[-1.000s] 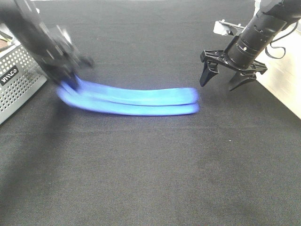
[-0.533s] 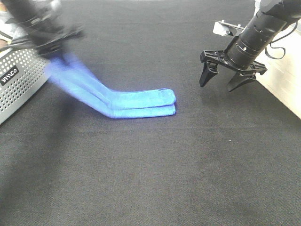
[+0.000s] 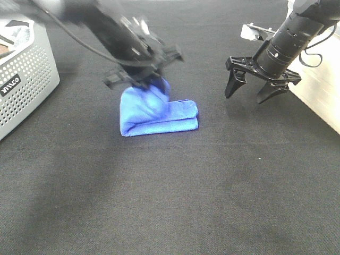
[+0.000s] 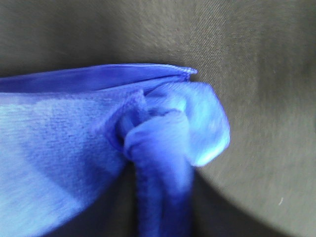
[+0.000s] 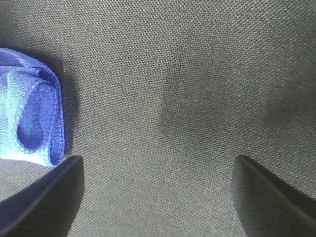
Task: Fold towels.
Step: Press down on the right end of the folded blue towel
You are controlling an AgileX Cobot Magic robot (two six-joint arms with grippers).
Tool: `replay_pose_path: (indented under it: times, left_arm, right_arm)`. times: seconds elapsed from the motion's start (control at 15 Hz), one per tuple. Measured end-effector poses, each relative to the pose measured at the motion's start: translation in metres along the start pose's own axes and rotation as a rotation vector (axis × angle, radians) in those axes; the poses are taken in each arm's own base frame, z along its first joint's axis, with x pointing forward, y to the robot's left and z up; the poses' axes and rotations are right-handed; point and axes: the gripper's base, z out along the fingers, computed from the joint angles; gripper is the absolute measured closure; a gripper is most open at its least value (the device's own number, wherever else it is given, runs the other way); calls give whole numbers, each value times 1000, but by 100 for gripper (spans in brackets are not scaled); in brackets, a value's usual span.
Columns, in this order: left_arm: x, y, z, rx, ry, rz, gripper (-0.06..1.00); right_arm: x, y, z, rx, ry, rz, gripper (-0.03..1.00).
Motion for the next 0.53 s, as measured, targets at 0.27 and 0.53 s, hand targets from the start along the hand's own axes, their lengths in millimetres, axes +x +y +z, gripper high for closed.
replay_pose_path:
  times: [0.27,0.53]
  left_arm:
    - [-5,-24,8,128,-51,-67,38]
    - [-16,-47,-10,258,-120,-9,36]
  right_arm:
    - [1,3,0,-28,11,21,20]
    - [3,6,-5,-52,34,30,20]
